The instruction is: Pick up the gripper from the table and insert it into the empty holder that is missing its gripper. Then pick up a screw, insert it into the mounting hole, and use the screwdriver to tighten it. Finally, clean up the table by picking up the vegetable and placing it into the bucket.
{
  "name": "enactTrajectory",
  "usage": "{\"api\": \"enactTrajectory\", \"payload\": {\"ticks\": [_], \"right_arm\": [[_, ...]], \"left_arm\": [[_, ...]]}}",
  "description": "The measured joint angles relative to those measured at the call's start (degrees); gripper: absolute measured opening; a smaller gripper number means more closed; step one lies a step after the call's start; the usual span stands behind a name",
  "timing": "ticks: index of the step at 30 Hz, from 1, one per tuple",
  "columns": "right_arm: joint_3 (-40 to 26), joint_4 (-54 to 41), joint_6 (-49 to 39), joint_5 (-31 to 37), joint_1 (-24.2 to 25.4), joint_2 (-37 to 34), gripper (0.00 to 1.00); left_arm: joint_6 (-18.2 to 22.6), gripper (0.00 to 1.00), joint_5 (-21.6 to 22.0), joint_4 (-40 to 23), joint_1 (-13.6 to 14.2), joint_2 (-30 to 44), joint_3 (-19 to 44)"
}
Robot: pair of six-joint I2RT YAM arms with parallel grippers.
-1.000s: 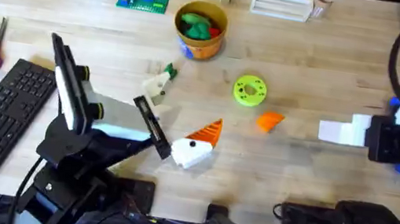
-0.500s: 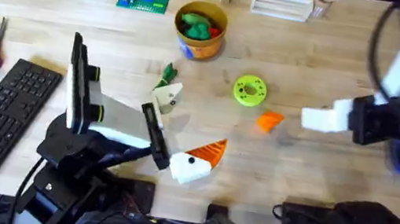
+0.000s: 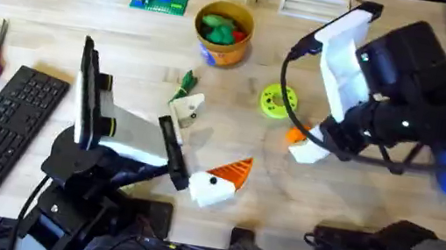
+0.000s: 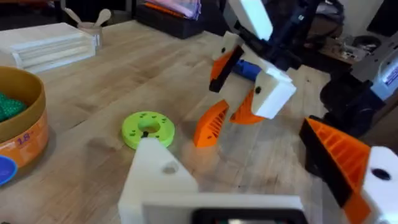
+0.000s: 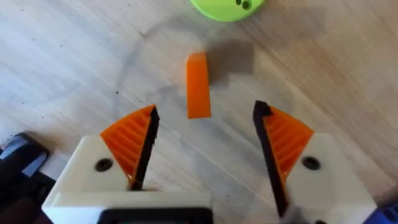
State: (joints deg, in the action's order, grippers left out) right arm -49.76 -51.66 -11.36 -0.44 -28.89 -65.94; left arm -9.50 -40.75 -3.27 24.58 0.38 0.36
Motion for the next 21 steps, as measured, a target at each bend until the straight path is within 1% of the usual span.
{"api": "enactTrajectory", "payload": {"ticks": [2,3,6,8,9,12,13,15,16,17,21], "right_arm": [[0.0,1.4,1.1,0.2,0.1,-2.2,0.919],[0.0,1.9,1.3,0.2,0.1,-3.0,0.901],[0.0,2.2,2.2,0.2,0.1,-4.7,0.76],[0.0,2.3,2.6,0.2,0.1,-5.0,0.679],[0.0,2.2,2.8,0.2,0.1,-4.9,0.624],[0.0,2.3,3.4,0.2,0.1,-4.9,0.402],[0.0,2.4,3.5,0.2,0.1,-4.9,0.303],[0.0,2.5,3.8,0.3,0.1,-4.9,0.058],[0.0,2.6,3.9,0.3,0.1,-4.9,0.023],[0.0,2.5,3.9,0.4,0.1,-4.9,0.013],[-0.8,1.1,4.8,0.4,0.1,-4.5,0.014]], "left_arm": [[0.0,0.992,0.0,0.0,0.0,0.0,0.0],[0.0,0.992,0.0,0.0,0.0,0.0,0.0],[0.0,0.993,0.0,0.0,0.0,0.0,0.0],[0.0,0.993,0.0,0.0,0.0,0.0,0.0],[0.0,0.993,0.0,0.0,0.0,0.0,0.0],[0.0,0.993,0.0,0.0,0.0,0.0,0.0],[0.0,0.992,0.0,0.0,0.0,0.0,0.0],[0.0,0.992,0.0,0.0,0.0,0.0,0.0],[0.0,0.992,0.0,0.0,0.0,0.0,0.0],[0.0,0.993,0.0,0.0,0.0,0.0,0.0],[0.0,0.993,0.0,0.0,0.0,0.0,0.0]]}}
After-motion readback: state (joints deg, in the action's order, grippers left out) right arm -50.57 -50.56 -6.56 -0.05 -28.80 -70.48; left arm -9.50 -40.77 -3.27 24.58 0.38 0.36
